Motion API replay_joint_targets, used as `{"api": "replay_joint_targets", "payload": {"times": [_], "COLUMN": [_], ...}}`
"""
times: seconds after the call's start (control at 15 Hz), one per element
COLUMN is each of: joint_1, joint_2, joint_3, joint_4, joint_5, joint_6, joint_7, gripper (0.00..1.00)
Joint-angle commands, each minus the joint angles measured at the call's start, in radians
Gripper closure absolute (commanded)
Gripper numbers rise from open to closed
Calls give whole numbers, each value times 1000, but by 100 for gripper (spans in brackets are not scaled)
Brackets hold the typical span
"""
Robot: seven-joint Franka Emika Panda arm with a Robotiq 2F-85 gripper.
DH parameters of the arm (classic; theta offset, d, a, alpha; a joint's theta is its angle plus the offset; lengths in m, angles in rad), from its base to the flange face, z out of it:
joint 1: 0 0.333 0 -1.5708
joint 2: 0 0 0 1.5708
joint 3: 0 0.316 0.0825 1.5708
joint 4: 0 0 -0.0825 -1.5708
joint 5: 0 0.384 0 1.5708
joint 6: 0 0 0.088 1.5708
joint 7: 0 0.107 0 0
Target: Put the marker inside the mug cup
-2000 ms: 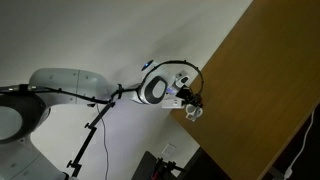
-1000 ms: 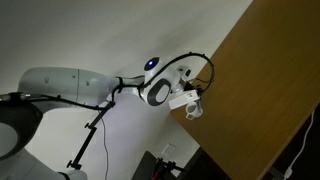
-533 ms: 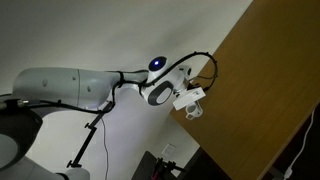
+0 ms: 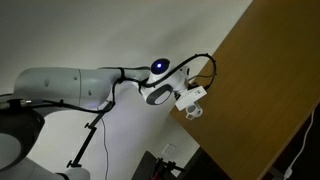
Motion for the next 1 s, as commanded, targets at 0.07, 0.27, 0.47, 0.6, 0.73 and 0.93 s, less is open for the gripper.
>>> {"api": "replay_joint_targets", "payload": {"times": [0.07,0.27,0.47,0.6,0.73,0.93], "joint_1": [-137,-150,-91,-26,42,151], "joint_2": [19,20,12,4,9,17], "joint_3": [129,117,45,-23,-87,-190], "joint_4": [20,36,51,59,73,98], "joint_5": [166,270,372,429,516,674], "joint_6": [-71,-179,-271,-326,-355,-397], "joint_7": [-335,-562,-773,-862,-957,-1091], "gripper": [94,94,94,94,94,94]}}
